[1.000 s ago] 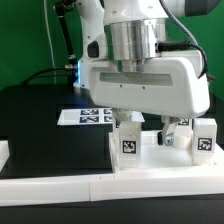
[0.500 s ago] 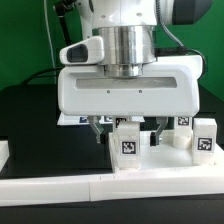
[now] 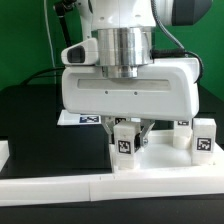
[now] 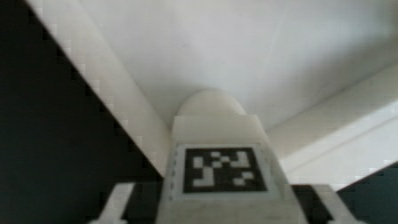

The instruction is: Assemble square table

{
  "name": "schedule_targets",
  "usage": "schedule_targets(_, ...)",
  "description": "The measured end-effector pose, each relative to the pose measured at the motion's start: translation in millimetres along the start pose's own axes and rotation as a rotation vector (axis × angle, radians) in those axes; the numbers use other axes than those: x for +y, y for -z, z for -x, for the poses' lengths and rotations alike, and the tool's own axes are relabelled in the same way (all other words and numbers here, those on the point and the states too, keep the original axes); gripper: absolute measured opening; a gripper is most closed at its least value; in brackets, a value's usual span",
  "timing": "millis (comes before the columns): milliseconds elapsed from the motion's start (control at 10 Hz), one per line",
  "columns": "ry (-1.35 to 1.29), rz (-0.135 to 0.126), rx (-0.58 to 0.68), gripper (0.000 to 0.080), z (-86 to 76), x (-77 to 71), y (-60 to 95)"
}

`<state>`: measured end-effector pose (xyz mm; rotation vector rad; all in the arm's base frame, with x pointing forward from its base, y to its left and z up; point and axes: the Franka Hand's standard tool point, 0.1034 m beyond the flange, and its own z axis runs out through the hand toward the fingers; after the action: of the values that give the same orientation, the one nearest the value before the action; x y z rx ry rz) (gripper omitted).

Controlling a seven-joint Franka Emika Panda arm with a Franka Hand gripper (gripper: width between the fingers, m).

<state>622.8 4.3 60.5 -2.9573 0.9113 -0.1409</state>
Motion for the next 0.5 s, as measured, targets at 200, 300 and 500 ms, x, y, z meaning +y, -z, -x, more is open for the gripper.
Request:
schedule_targets(200, -0.140, 0.000, -0.001, 0.0282, 0.3, -0.8, -0.3)
schedule_targets(300, -0.310, 0.000, -0.011, 0.0282, 0.8, -1.7, -0.5)
schedule_targets(500, -0.675, -0.017, -0.088, 0.0282, 2.0, -4.3, -0.8)
